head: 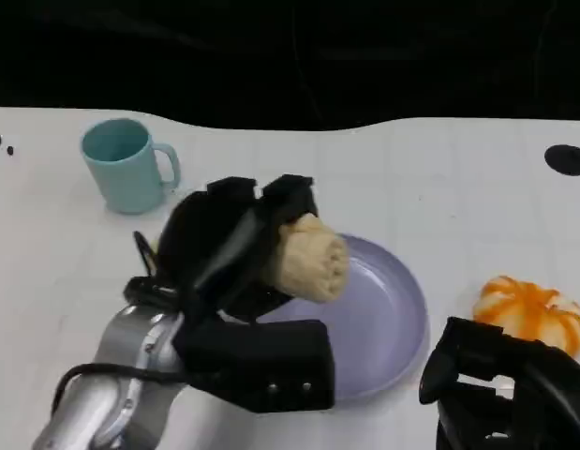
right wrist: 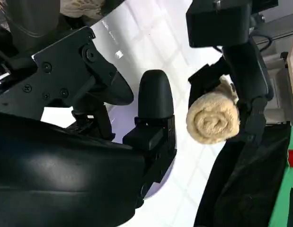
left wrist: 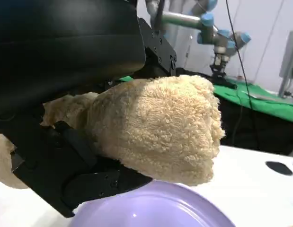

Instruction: Grasp the towel on the left side of the plate with the left hand and place it into the plate.

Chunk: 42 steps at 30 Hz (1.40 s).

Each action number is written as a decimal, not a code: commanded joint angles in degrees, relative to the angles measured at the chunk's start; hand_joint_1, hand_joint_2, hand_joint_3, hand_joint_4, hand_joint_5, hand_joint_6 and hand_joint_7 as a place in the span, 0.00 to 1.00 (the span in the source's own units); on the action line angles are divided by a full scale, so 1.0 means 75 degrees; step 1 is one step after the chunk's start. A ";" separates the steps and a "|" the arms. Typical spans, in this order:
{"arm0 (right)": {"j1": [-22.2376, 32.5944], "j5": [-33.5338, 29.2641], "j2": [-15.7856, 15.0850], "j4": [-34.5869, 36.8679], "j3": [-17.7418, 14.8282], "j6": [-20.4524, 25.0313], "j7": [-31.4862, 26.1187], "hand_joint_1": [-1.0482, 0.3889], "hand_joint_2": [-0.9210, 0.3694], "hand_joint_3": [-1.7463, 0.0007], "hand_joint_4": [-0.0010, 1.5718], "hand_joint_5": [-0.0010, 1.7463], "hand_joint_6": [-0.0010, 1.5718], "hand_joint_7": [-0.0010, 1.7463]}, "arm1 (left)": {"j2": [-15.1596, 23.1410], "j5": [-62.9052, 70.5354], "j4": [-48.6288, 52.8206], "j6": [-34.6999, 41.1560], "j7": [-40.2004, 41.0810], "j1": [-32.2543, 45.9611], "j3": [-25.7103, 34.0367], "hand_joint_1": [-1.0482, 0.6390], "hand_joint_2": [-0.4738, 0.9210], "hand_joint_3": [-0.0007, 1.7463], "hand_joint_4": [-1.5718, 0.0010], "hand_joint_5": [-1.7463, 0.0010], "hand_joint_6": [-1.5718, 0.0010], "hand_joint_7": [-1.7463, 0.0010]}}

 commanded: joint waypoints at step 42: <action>-0.0011 -0.0026 -0.0080 -0.0127 0.0090 -0.0049 -0.0039 0.65 0.32 0.27 0.46 1.00 0.40 0.91 | -0.0211 0.0924 -0.1021 0.2073 -0.3491 -0.0616 -0.1106 0.11 1.00 0.12 0.97 0.93 0.97 0.99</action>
